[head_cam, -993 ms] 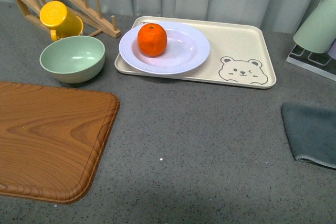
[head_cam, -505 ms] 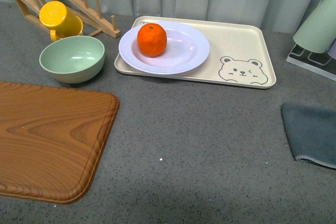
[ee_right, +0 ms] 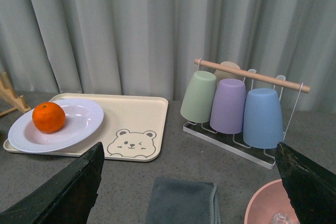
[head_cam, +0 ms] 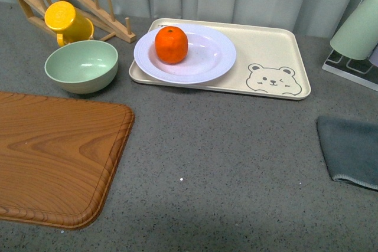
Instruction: Place orange and plate with both arms
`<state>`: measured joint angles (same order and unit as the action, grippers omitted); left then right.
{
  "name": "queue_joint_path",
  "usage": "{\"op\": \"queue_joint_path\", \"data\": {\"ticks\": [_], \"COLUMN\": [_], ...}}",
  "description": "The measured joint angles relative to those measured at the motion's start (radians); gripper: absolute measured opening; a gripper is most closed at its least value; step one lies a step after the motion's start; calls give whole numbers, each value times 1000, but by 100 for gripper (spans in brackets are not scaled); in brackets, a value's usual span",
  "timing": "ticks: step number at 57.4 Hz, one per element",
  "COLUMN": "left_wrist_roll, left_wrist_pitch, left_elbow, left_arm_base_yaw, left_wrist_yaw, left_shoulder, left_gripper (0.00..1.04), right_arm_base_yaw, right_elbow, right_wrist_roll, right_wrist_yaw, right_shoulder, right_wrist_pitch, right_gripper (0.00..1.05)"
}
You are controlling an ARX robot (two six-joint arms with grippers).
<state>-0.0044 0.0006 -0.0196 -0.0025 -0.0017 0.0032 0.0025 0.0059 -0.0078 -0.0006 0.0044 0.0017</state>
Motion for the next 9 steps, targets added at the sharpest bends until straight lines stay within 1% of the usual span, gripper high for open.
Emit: {"op": "queue_joint_path", "data": {"ticks": [9], "left_wrist_roll": [0], "left_wrist_pitch": [0], "left_elbow": [0], "left_arm_base_yaw": [0], "left_wrist_yaw": [0], "left_shoulder": [0], "left_gripper": [98], "right_arm_base_yaw": [0], "right_elbow": [0], "right_wrist_roll": [0], "right_wrist_yaw": [0], "right_shoulder": [0], "right_wrist_pitch": [0], "right_gripper": [95]}}
